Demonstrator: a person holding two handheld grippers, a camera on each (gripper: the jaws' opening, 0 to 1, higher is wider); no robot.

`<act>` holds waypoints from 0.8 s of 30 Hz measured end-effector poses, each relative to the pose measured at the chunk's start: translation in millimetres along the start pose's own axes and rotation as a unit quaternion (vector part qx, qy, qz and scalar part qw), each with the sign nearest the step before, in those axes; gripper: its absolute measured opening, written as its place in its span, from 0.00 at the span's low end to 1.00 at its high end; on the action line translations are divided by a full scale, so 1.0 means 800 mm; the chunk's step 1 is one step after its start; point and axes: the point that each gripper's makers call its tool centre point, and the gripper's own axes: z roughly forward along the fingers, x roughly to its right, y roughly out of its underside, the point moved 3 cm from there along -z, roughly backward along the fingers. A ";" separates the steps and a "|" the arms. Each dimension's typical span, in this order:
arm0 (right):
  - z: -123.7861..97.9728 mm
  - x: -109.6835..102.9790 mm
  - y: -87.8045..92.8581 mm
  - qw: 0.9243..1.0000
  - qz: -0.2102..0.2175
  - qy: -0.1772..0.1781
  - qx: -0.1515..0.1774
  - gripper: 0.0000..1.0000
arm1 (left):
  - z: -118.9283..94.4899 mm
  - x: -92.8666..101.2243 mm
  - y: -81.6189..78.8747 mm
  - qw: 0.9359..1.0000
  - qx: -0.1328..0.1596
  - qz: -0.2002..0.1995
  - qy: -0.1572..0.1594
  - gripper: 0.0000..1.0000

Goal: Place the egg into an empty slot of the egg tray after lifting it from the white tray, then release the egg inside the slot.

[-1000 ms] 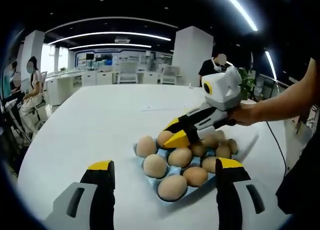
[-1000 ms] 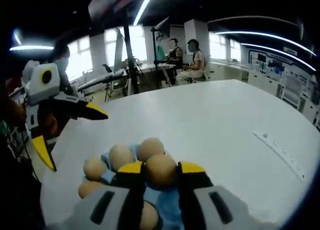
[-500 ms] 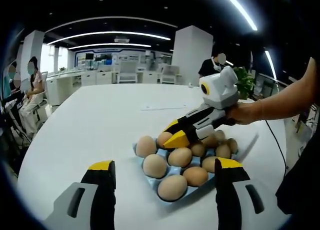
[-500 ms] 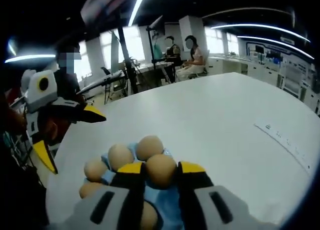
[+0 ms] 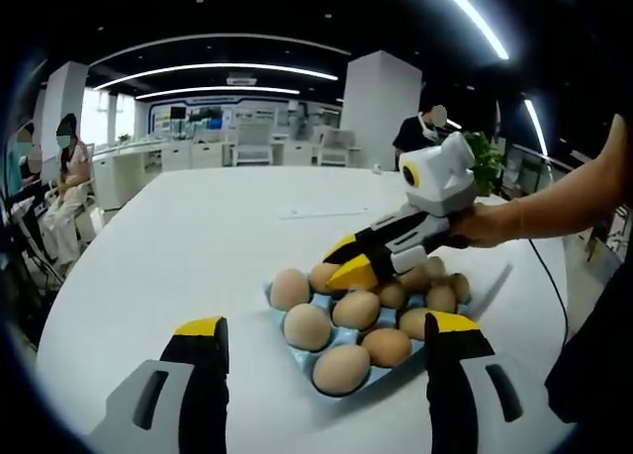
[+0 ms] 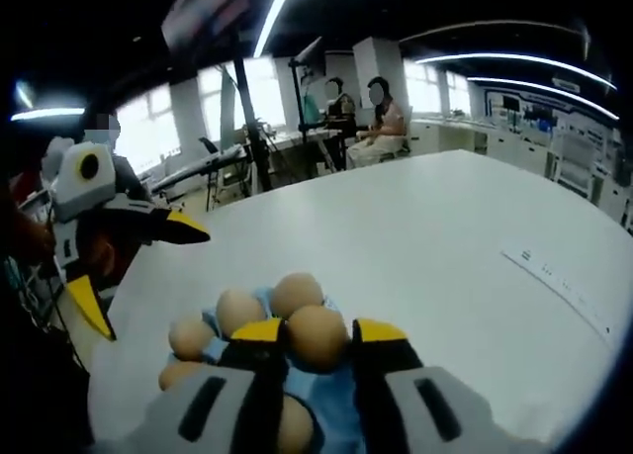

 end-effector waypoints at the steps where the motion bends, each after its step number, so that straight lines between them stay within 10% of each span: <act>1: -0.002 0.000 -0.002 1.000 -0.007 0.003 0.003 0.24 | 0.000 0.001 0.000 1.000 -0.001 0.001 0.001 0.83; 11: -0.047 0.020 -0.011 0.998 0.021 0.041 0.043 0.25 | 0.004 0.010 -0.003 1.000 0.000 0.005 0.010 0.82; 24: -0.138 0.070 0.038 0.986 0.058 0.145 0.049 0.25 | 0.006 0.015 -0.006 1.000 0.001 0.011 0.013 0.82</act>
